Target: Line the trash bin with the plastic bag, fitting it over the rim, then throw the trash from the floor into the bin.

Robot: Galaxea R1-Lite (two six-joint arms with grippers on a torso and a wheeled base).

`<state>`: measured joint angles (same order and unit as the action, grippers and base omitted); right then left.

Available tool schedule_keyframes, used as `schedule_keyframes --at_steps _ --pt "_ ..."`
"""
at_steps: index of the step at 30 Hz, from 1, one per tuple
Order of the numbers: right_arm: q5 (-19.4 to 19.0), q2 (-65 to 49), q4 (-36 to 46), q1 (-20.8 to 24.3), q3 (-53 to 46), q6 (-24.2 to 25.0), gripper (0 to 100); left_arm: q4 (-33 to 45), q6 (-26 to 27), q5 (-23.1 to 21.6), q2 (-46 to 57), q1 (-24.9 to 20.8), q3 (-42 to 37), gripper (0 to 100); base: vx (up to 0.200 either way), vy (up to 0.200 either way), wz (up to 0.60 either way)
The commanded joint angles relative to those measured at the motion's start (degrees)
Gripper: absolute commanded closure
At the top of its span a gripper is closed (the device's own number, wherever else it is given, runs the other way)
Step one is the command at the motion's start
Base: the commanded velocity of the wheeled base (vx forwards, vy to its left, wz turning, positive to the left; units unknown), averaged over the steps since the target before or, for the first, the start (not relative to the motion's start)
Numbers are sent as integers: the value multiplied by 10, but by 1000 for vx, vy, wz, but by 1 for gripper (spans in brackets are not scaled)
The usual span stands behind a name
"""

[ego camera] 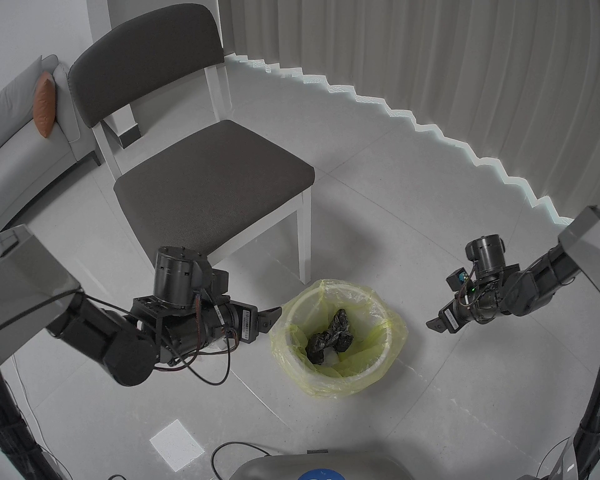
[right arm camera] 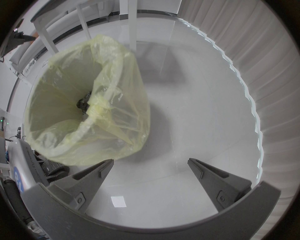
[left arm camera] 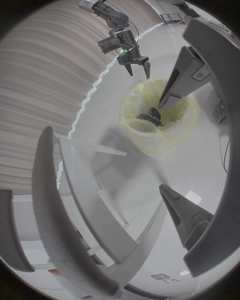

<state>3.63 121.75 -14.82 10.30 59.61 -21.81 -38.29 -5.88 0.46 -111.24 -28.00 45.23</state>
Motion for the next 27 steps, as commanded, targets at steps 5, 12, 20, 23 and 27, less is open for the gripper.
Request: schedule_keyframes --at_steps 5,12,20,23,27 --pt "-1 -265 -1 -26 -146 12 0 -5 2 6 195 -37 -129 0 0 0 0" --pt "-28 -416 4 -78 -226 19 0 -6 0 5 298 5 -197 0 0 0 0" --pt "-57 -553 3 -85 -291 90 0 -2 -1 1 408 31 -251 0 0 0 0" --pt "-57 -605 5 -78 -316 99 0 2 -1 1 458 42 -278 0 0 0 0" --pt "-57 -687 5 -81 -355 102 0 6 -1 1 536 49 -323 0 0 0 0"
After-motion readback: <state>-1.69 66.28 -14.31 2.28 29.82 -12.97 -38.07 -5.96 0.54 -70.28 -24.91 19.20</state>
